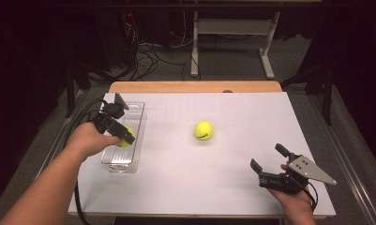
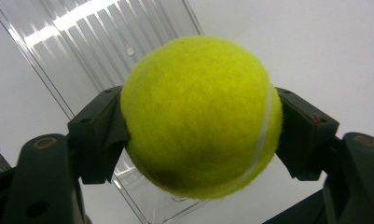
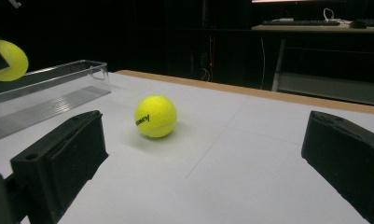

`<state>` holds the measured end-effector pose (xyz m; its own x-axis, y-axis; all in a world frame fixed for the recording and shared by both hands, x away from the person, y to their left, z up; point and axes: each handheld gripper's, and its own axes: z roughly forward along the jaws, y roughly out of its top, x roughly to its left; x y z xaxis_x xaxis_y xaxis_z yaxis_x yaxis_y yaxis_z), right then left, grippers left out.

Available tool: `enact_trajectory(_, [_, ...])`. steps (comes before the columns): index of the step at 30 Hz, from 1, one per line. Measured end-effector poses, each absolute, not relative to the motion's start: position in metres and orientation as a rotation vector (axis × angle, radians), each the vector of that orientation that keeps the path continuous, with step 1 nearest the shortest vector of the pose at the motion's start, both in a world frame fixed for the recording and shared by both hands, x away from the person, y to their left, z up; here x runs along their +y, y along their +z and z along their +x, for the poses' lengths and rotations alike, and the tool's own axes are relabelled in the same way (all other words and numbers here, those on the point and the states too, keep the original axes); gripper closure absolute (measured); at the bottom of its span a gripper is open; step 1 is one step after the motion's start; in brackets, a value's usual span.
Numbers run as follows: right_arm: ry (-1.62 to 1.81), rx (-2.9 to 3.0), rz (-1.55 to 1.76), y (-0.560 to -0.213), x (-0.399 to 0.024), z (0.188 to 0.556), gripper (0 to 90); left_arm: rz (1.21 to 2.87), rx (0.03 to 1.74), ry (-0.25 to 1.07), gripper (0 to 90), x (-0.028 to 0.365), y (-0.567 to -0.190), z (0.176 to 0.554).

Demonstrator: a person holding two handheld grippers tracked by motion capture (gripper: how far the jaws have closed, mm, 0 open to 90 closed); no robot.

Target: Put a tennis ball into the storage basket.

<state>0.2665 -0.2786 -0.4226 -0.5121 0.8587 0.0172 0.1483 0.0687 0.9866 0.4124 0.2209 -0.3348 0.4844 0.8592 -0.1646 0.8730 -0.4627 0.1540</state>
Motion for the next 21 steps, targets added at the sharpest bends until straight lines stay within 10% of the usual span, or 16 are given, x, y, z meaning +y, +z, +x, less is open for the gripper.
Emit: enact_trajectory(21, [1.496, 1.744, 1.002, -0.423, -0.279, 0.266, 0.1, 2.520, 1.539, -0.038, 26.5, 0.212, -0.327, 0.434])
